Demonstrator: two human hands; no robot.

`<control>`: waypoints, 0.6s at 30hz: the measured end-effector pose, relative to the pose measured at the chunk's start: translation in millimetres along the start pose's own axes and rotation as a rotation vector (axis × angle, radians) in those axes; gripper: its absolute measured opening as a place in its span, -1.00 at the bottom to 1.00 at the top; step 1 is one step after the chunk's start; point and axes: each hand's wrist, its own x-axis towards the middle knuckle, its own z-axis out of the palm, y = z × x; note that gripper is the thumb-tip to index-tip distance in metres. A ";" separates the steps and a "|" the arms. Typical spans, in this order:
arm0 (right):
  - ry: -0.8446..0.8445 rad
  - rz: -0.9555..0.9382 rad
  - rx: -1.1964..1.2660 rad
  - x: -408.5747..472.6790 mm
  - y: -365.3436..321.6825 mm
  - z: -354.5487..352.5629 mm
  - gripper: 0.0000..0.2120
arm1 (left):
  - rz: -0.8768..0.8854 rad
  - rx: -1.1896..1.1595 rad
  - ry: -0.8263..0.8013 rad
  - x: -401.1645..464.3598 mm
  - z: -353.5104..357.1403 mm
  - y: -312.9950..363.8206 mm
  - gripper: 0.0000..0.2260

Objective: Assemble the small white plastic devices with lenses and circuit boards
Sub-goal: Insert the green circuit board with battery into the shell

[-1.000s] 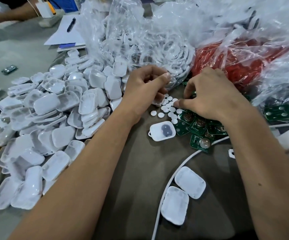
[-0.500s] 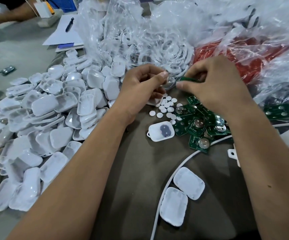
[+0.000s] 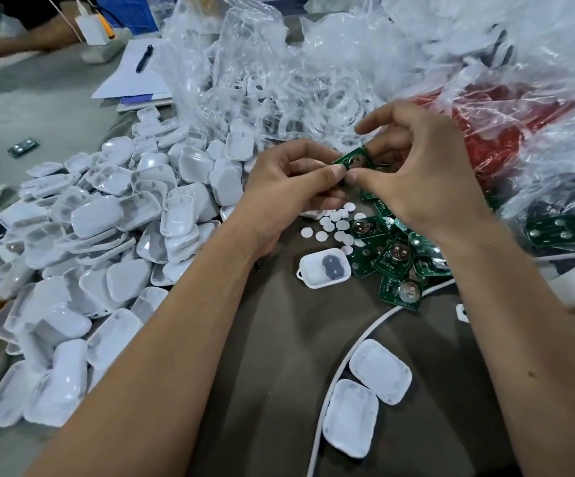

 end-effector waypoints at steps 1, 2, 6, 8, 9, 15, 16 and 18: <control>0.020 -0.003 0.027 -0.3 -0.9 1.4 -0.56 | 0.000 -0.011 0.016 0.3 -0.3 0.1 -0.95; 0.049 -0.006 0.051 -0.5 -1.8 2.8 -0.57 | -0.006 -0.028 0.029 0.6 -0.4 -0.2 -0.94; 0.141 -0.042 0.073 -1.4 -5.2 8.1 -0.72 | -0.077 -0.213 0.036 -0.6 1.9 -0.8 -0.87; 0.175 -0.052 0.082 -2.5 -6.2 9.4 -0.77 | -0.102 -0.306 0.033 -0.7 4.0 -1.4 -0.89; 0.190 -0.061 0.084 -3.0 -6.5 10.3 -0.78 | -0.105 -0.336 0.035 -0.7 4.6 -1.7 -0.90; 0.220 -0.012 0.211 -2.0 -5.4 11.8 -0.85 | -0.038 -0.189 0.056 -0.9 4.2 2.7 -0.86; 0.218 0.005 0.241 -1.4 -4.4 10.2 -0.85 | -0.020 -0.155 0.049 -0.8 3.4 4.1 -0.86; 0.180 0.037 0.284 -0.5 -2.3 7.9 -0.90 | -0.003 -0.137 0.034 -0.9 1.2 6.4 -0.86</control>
